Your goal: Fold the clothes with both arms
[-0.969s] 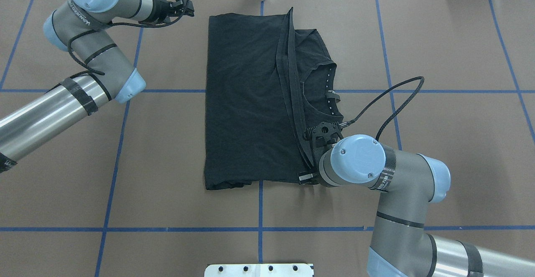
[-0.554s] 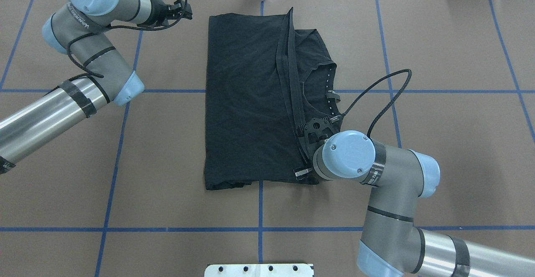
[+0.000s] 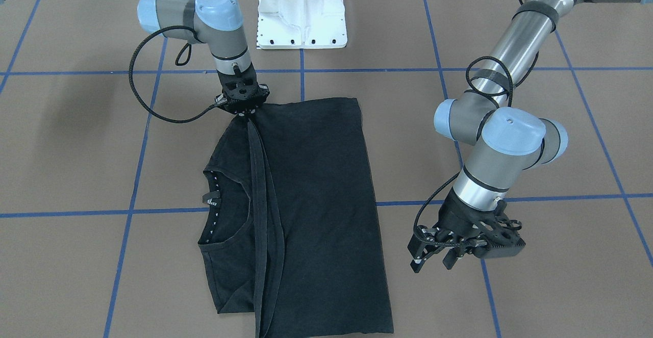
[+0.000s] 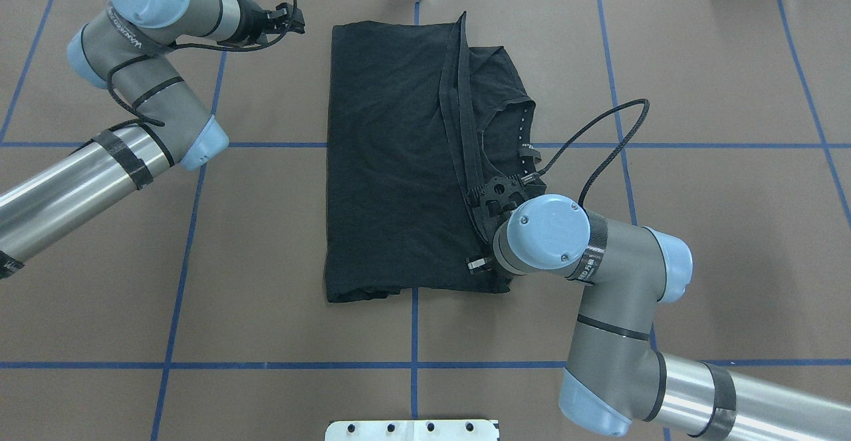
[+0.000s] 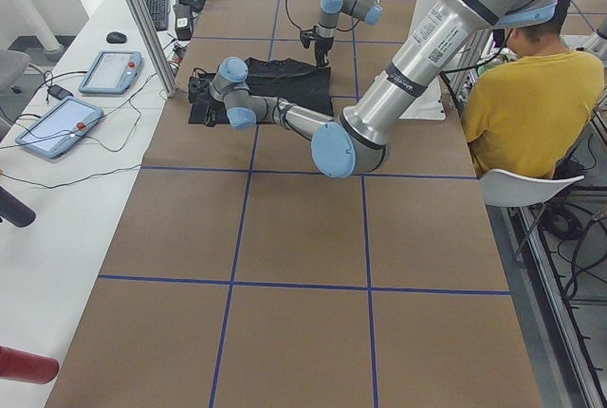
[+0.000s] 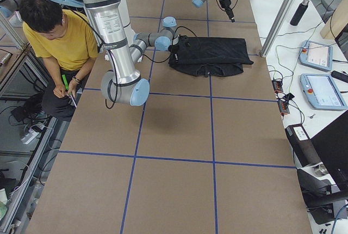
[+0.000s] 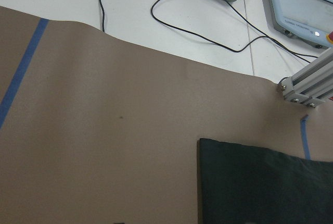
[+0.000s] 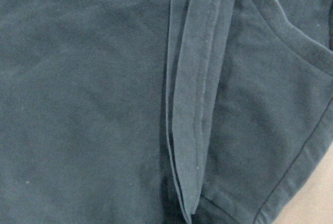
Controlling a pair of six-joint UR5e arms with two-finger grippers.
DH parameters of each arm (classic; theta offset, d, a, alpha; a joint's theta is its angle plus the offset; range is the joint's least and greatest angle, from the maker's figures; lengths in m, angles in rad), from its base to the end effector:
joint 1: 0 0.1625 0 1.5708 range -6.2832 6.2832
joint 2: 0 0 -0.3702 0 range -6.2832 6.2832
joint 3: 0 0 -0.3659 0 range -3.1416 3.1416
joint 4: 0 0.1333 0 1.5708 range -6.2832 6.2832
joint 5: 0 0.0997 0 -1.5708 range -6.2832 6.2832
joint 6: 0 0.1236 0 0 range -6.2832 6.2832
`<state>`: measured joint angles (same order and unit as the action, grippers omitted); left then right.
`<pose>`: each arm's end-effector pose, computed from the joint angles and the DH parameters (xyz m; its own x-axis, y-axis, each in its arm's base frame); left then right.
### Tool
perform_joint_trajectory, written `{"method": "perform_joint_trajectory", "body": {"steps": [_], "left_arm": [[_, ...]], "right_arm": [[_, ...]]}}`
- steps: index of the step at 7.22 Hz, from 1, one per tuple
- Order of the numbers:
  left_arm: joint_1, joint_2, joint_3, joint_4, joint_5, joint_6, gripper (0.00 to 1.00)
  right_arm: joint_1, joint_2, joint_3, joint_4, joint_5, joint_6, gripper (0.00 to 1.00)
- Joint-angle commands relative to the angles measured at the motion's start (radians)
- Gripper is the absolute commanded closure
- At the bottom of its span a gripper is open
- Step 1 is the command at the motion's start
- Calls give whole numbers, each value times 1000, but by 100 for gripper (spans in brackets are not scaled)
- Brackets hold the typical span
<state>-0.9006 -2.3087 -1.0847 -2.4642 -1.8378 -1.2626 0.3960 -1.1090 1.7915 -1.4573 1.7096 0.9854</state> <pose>0.3889 -0.6528 0.3037 0.4284 -0.0694 -0.9009 0.5003 0.8485 0.1725 -0.5144 -0.3410 0.2775 0.6986 -0.3010 0.6491 0.1142 0.9425 0.3141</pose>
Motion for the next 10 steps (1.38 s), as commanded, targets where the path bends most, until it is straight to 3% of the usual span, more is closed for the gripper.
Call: {"method": "perform_joint_trajectory", "body": {"steps": [1,4,6,7,8,10], "left_arm": [[0,0,0,-1,0,-1,19],[2,0,0,1,2,-3,19],[3,-1,-1,-1,2,-29,18],[3,-1,-1,1,2,-29,18],[2,-1,-1,-1,2,-30,19],[2,-1,-3,1,2,-31,18]], "right_arm": [[9,1,3,0,2,-8,100],[-18,-138,92,9,-4,123,100],[-52,-144,123,11,-24,271,96],[-51,-146,130,9,-19,271,61],[-51,-172,135,11,-21,272,1],[-52,-198,215,0,-15,269,0]]}}
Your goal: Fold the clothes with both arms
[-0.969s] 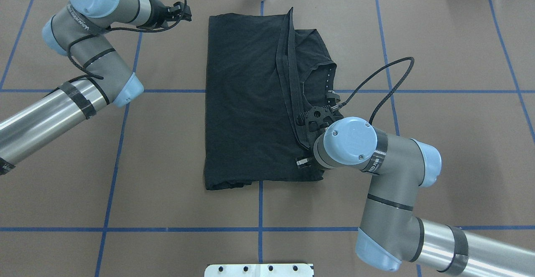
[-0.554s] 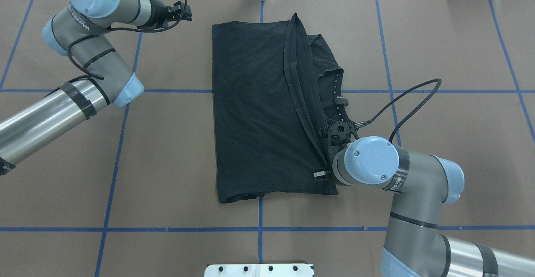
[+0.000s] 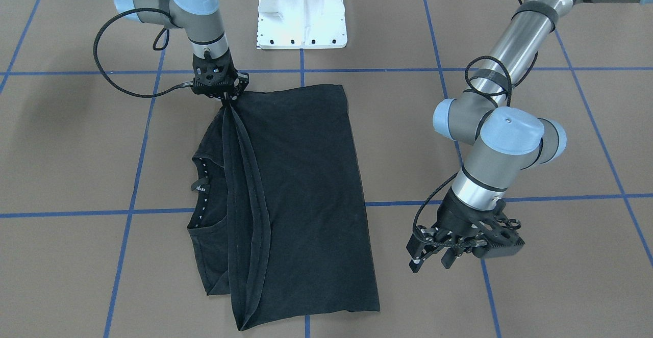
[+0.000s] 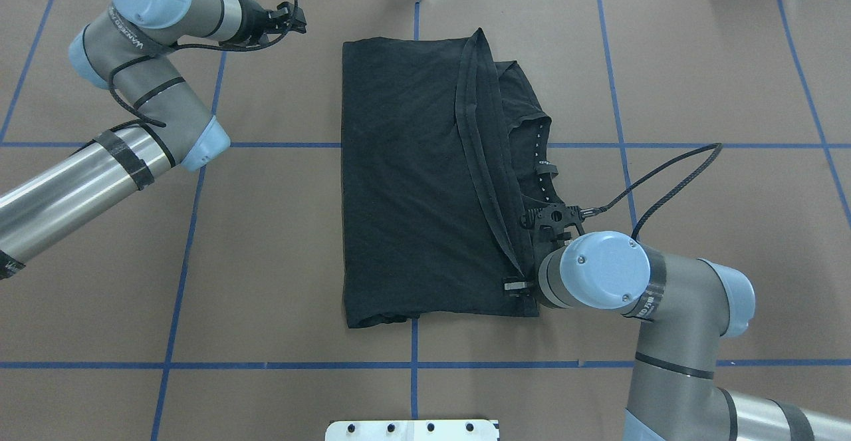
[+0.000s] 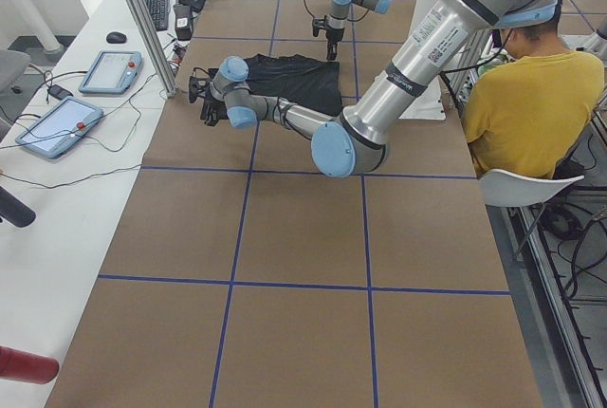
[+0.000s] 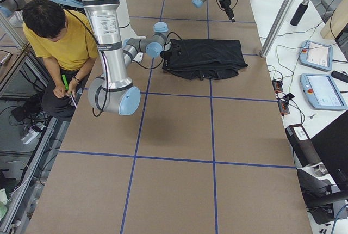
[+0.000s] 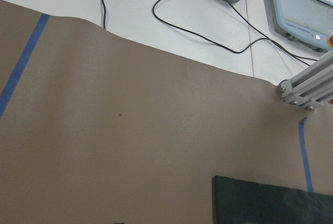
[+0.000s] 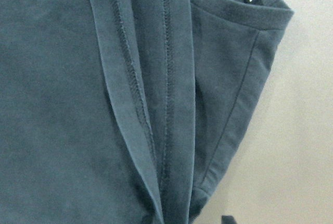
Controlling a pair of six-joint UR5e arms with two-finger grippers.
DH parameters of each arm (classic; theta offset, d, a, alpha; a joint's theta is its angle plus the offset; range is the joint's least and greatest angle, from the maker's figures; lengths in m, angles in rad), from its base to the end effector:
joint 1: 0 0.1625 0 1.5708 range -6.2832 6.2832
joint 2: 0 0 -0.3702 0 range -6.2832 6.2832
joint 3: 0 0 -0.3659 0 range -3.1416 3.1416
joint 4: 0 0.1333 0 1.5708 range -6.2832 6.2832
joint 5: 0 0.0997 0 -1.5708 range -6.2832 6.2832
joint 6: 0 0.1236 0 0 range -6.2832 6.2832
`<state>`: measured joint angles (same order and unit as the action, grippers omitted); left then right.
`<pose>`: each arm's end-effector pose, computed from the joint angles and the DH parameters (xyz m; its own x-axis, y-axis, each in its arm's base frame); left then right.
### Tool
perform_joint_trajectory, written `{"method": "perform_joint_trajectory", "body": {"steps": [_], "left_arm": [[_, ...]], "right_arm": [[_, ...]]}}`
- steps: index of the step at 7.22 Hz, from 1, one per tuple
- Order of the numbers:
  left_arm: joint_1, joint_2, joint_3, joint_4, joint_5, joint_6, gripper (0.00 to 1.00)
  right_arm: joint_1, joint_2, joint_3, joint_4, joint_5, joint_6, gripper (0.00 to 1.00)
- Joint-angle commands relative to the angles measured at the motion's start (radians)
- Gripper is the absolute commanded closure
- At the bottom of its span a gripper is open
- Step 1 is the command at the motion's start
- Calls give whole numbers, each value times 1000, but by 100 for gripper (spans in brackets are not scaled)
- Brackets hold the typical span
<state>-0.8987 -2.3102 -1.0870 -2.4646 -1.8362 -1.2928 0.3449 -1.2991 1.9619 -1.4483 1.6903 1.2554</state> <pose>0.3900 -0.6521 0.3013 0.4112 -0.0915 -0.9069 0.5129 0.8457 0.1473 -0.4729 -0.2959 0.3103 0.7122 -0.0714 0.6983 -0.0373 0.9896 0.1392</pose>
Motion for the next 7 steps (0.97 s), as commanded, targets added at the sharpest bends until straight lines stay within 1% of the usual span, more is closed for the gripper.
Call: {"method": "perform_joint_trajectory", "body": {"steps": [1,2,3,4,5,6,7], "left_arm": [[0,0,-1,0,0,0,18],[-2,0,-8,1,-3,0,19],[-6,14,-51,3,-8,0,19],[-6,62,-110,4,-12,1,19],[-6,87,-132,3,-46,1,19],[-6,87,-132,3,-48,1,19],[-6,89,-132,3,-48,1,19]], "right_arm": [[6,13,37,-11,0,-4,0],[32,99,-30,-26,-1,-16,0],[52,183,-123,-26,-3,-17,0],[59,195,-156,-26,-11,-48,0],[62,195,-179,-27,-23,-80,0],[75,195,-188,-30,-23,-127,1],[80,193,-199,-50,-21,-142,11]]}}
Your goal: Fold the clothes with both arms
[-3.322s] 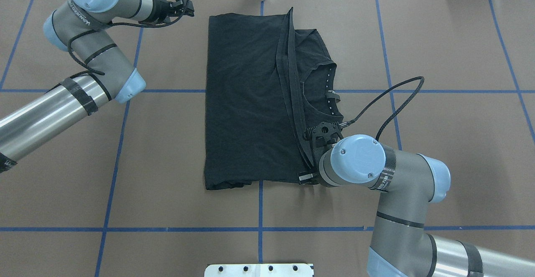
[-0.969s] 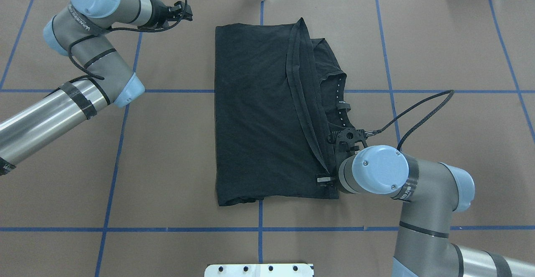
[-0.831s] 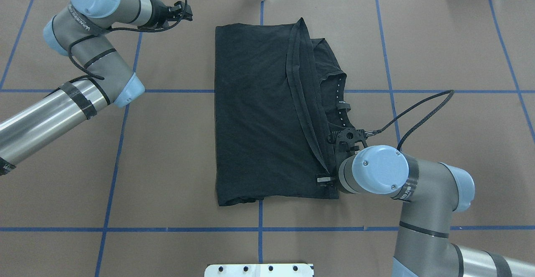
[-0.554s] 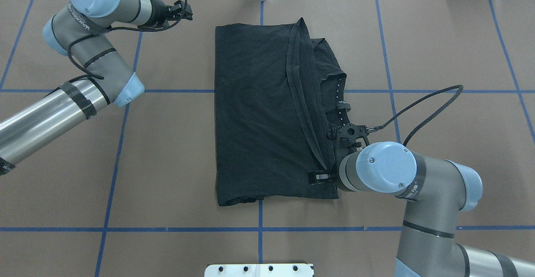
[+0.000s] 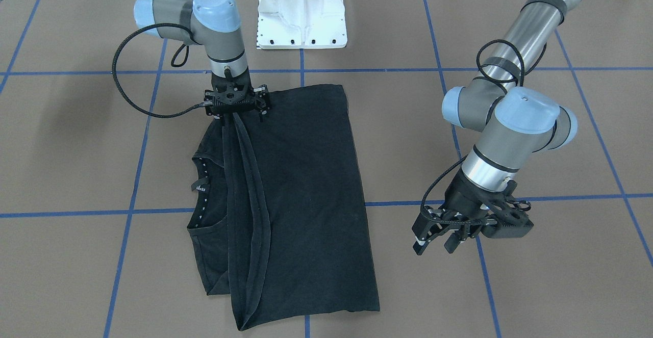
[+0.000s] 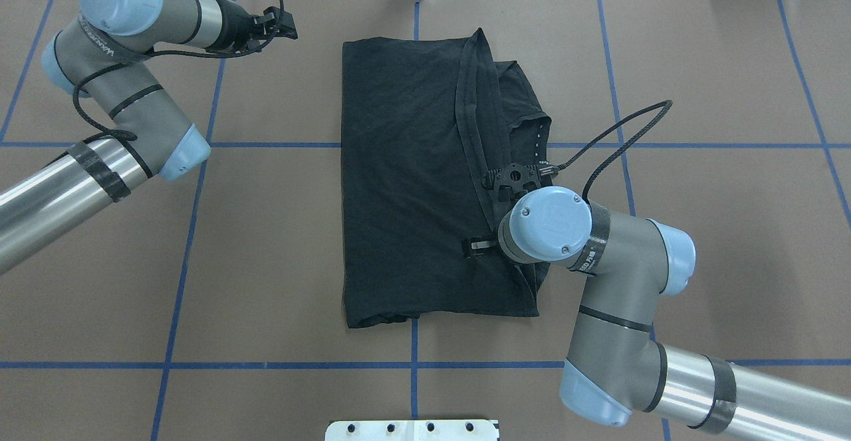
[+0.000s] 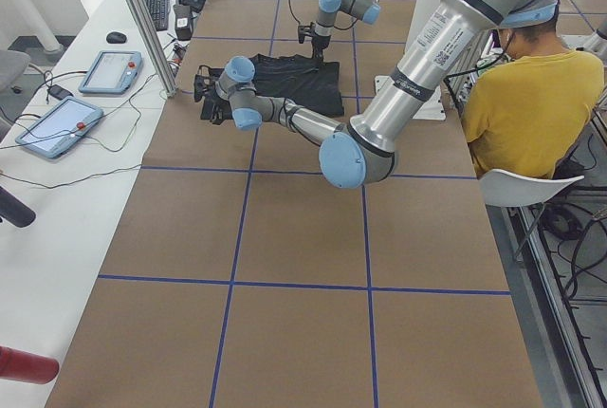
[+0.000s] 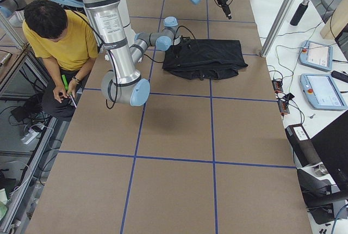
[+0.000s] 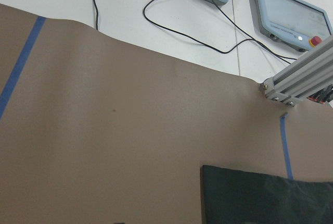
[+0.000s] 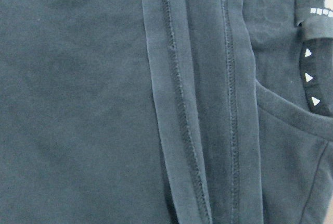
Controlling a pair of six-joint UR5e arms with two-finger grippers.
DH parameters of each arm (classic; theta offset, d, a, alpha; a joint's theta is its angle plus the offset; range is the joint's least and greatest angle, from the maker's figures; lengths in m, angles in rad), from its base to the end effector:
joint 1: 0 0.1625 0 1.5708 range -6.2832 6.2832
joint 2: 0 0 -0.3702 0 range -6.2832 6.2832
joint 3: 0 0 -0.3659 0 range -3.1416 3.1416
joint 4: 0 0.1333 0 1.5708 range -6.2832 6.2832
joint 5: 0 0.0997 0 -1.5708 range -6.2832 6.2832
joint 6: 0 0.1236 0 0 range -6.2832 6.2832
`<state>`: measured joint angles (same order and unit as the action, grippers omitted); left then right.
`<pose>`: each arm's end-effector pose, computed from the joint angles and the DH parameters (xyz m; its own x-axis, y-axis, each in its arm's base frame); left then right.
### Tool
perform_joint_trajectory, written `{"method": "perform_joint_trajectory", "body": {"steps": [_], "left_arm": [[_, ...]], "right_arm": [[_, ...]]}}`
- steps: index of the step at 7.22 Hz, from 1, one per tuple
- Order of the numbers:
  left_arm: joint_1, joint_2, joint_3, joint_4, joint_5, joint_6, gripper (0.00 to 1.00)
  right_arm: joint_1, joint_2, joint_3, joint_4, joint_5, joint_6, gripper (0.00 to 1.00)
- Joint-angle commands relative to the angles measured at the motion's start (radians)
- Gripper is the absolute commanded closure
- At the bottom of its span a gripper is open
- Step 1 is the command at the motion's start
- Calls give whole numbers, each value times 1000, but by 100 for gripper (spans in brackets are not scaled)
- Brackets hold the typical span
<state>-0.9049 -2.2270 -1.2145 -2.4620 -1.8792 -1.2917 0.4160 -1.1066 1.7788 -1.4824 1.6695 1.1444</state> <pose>0.3706 -0.6267 0.2988 0.3785 -0.0569 -0.9238 0.4898 0.8592 0.1477 -0.5082 -0.3569 0.2861 0.7439 -0.1213 0.6572 -0.0355 0.9748 0.2201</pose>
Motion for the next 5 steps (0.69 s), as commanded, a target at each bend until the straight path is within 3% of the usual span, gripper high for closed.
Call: {"method": "perform_joint_trajectory", "body": {"steps": [1,3,5], "left_arm": [[0,6,-5,0,-4,0,19],[0,6,-5,0,-4,0,19],[0,6,-5,0,-4,0,19]], "right_arm": [[10,5,-10,-53,1,-69,54],[3,7,-13,-55,2,-69,43],[3,-1,-10,-55,2,-71,43]]}}
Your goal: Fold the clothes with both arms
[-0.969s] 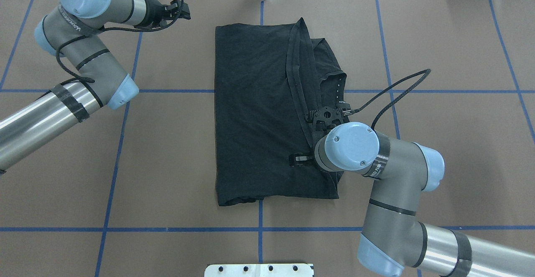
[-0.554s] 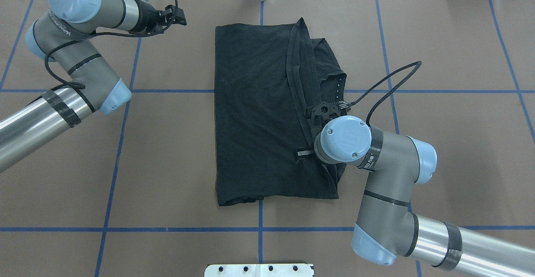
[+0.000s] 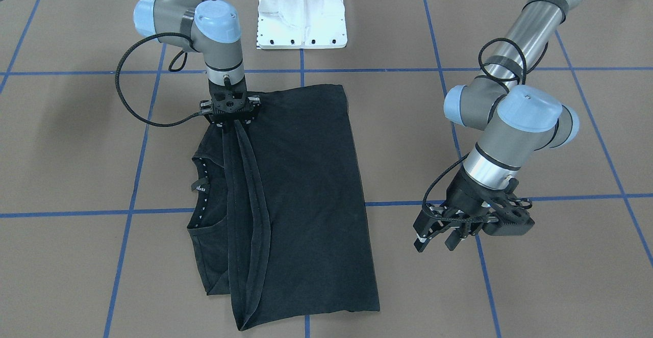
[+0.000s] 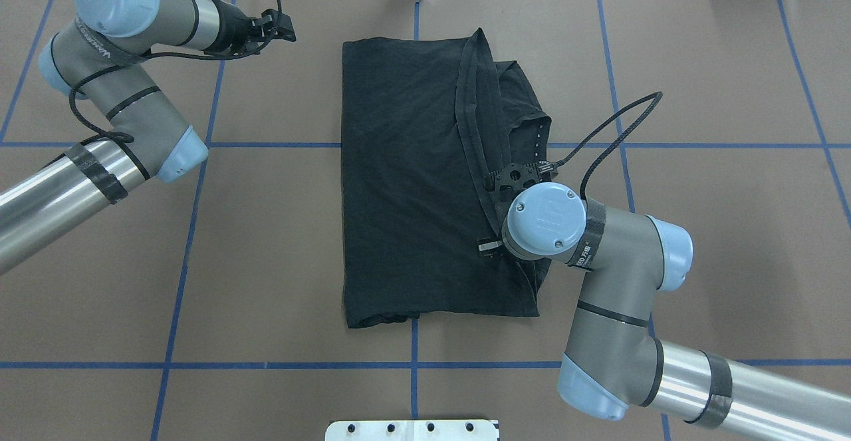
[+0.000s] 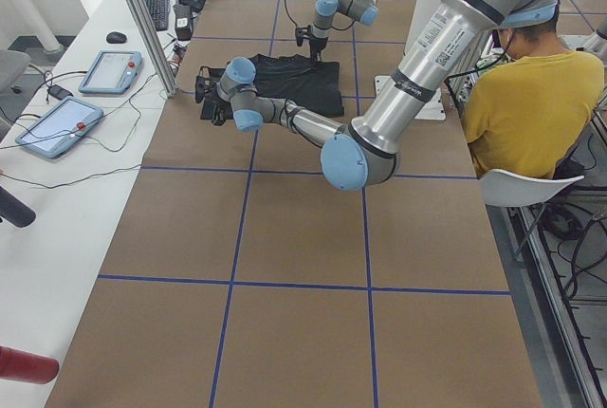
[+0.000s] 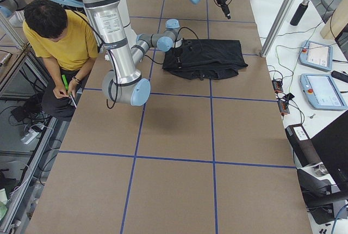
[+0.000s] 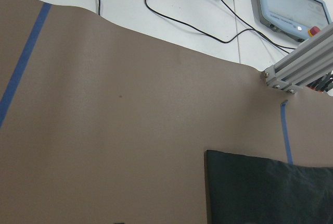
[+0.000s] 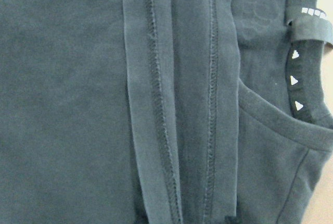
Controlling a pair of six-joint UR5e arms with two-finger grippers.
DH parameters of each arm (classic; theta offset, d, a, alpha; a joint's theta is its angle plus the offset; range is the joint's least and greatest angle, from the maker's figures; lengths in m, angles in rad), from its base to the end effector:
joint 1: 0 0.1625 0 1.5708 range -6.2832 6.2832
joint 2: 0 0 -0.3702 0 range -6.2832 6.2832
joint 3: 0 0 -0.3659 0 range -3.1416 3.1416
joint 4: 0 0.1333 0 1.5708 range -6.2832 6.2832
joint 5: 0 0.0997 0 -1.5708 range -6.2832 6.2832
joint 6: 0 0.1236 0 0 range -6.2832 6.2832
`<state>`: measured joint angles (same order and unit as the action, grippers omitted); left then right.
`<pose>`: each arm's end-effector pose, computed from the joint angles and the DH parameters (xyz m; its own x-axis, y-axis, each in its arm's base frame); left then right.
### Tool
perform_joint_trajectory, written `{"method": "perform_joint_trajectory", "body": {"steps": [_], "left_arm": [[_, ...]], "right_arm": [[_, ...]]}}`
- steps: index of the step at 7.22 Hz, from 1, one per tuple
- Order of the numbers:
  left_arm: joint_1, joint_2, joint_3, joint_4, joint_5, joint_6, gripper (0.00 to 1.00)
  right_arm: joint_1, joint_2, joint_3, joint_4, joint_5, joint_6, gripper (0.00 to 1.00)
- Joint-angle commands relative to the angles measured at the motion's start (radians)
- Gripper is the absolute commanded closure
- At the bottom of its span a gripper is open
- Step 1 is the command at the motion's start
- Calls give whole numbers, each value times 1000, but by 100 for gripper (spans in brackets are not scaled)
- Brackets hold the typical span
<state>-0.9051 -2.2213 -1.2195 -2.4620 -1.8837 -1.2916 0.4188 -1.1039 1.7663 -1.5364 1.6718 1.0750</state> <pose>0.3698 -0.6251 0.3003 0.3780 -0.0568 -0.9241 0.4864 0.8614 0.1460 -0.5086 -0.3587 0.2984 0.7806 -0.1706 0.6013 0.0294 0.9710 0.2373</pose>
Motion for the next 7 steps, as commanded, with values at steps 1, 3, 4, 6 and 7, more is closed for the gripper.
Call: {"method": "perform_joint_trajectory", "body": {"steps": [1,3,4,6,7], "left_arm": [[0,0,0,0,0,0,19],[0,0,0,0,0,0,19],[-2,0,0,0,0,0,19],[-5,0,0,0,-2,0,19],[-5,0,-2,0,-2,0,19]], "right_arm": [[8,-5,4,-1,3,-7,43],[23,-33,18,-1,8,-46,43],[26,-89,42,4,8,-59,43],[37,-214,177,-4,17,-104,44],[53,-189,188,-49,47,-102,44]]}}
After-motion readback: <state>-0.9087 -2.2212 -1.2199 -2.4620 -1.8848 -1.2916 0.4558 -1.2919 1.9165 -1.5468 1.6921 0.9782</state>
